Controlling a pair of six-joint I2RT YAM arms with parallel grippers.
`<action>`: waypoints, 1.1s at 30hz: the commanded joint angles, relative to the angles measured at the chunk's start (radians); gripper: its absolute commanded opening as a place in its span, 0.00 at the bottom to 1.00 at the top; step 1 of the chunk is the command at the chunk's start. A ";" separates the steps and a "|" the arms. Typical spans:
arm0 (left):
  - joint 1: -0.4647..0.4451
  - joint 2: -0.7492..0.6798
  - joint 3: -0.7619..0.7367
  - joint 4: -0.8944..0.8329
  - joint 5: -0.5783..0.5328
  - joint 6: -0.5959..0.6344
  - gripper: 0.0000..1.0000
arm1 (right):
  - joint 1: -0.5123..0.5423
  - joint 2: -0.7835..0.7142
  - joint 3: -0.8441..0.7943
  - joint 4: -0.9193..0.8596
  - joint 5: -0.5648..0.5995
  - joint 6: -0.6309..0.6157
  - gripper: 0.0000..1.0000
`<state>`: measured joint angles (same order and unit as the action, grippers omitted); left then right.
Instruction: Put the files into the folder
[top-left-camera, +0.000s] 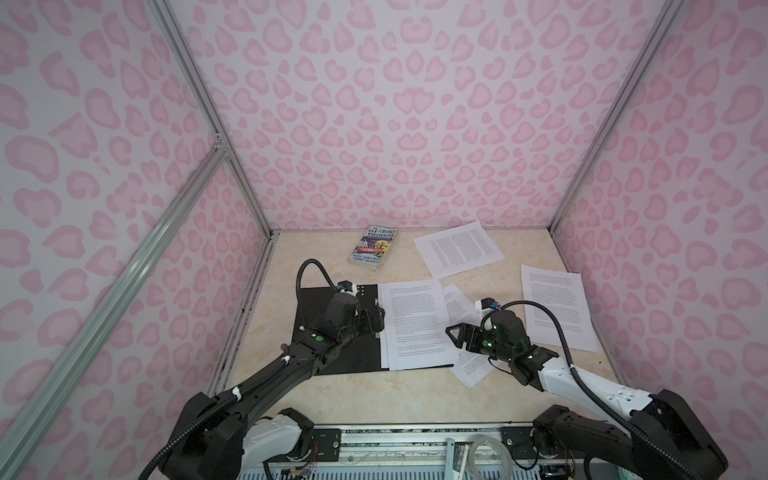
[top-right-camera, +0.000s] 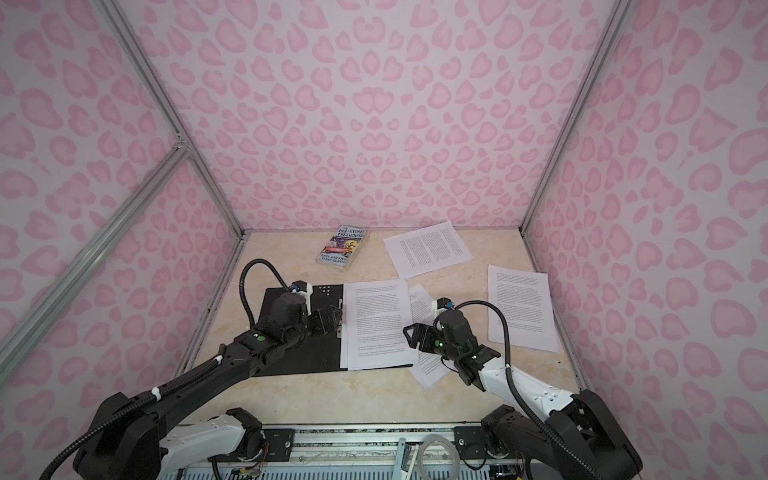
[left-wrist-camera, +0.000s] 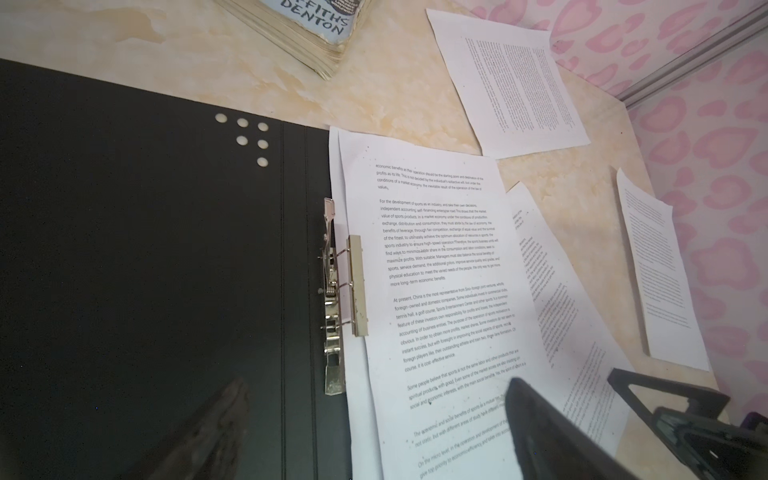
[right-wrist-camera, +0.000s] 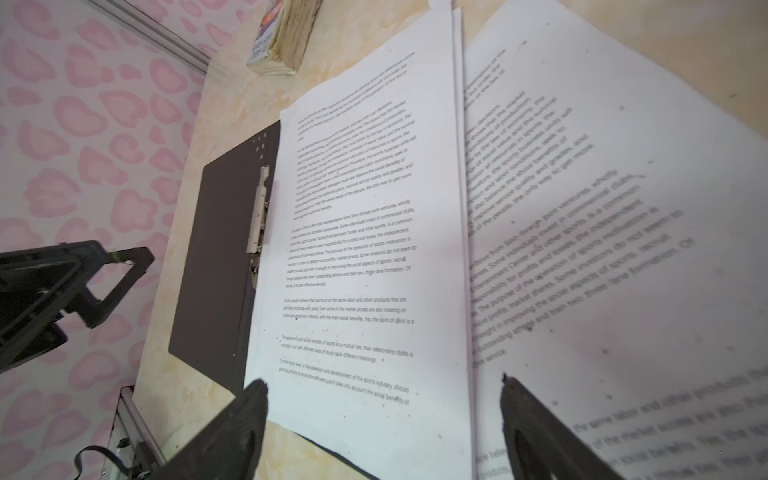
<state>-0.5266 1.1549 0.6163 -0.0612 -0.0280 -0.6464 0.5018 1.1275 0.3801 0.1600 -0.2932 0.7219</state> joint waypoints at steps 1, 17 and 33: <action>-0.001 -0.001 -0.012 0.019 -0.024 -0.029 0.97 | -0.023 0.025 -0.003 0.019 0.029 -0.065 0.92; 0.053 0.287 0.016 0.138 0.237 -0.089 0.97 | -0.031 0.414 0.322 -0.169 -0.016 -0.147 0.89; 0.070 0.416 -0.056 0.288 0.343 -0.237 0.97 | -0.009 0.553 0.373 -0.085 -0.069 -0.107 0.87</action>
<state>-0.4522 1.5604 0.5747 0.3264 0.2977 -0.8402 0.4839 1.6810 0.7696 0.1253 -0.3256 0.5861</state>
